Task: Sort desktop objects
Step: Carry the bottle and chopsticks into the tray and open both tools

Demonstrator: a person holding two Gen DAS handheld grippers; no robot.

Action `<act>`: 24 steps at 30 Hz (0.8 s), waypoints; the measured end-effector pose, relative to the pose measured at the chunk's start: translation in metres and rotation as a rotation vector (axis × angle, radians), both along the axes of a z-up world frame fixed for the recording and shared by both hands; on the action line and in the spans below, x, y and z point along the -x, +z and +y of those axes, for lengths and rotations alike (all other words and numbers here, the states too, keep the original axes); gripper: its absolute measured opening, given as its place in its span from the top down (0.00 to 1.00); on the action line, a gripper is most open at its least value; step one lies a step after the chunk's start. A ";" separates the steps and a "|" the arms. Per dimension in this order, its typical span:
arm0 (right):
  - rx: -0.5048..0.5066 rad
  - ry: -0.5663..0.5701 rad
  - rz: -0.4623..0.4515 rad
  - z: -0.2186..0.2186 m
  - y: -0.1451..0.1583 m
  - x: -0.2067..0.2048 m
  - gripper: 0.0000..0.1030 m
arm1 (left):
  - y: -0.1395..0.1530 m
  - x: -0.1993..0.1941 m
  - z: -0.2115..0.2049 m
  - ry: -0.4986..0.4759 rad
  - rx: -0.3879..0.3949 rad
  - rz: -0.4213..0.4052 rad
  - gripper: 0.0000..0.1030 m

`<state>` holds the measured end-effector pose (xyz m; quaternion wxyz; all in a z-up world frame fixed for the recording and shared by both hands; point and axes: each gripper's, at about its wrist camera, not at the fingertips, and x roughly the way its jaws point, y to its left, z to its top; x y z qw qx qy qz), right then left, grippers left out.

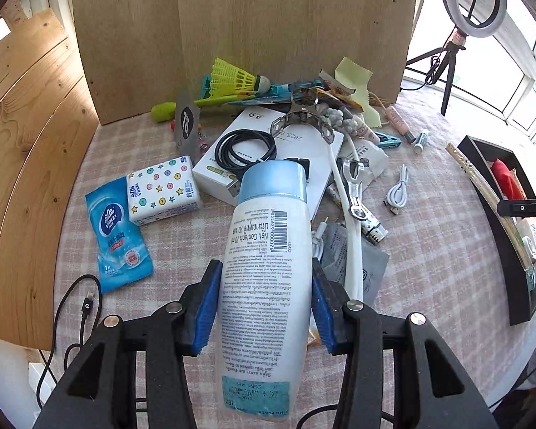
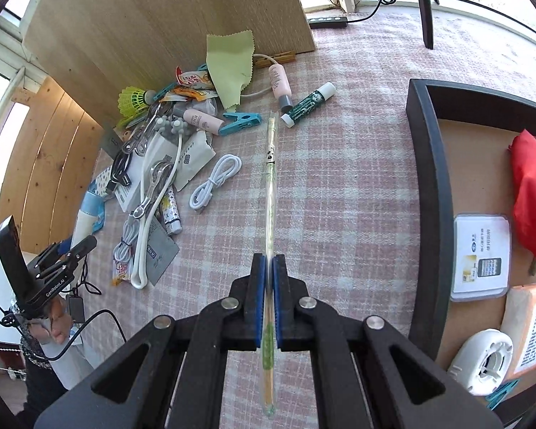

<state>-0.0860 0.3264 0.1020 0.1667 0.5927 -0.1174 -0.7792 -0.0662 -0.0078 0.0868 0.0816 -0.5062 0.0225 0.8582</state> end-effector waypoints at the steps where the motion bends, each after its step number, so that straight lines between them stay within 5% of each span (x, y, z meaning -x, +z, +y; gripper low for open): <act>1: 0.001 -0.006 0.009 0.006 0.005 -0.002 0.96 | 0.004 -0.001 0.007 -0.011 0.000 0.008 0.57; 7: -0.044 -0.092 0.069 0.042 0.023 -0.012 0.96 | 0.016 0.003 0.070 -0.098 0.001 0.033 0.57; 16: -0.148 -0.300 0.065 0.159 0.029 -0.048 0.96 | 0.030 0.014 0.208 -0.282 -0.107 0.036 0.57; 24: -0.206 -0.435 0.057 0.235 0.030 -0.073 0.95 | 0.040 0.016 0.321 -0.425 -0.122 0.036 0.57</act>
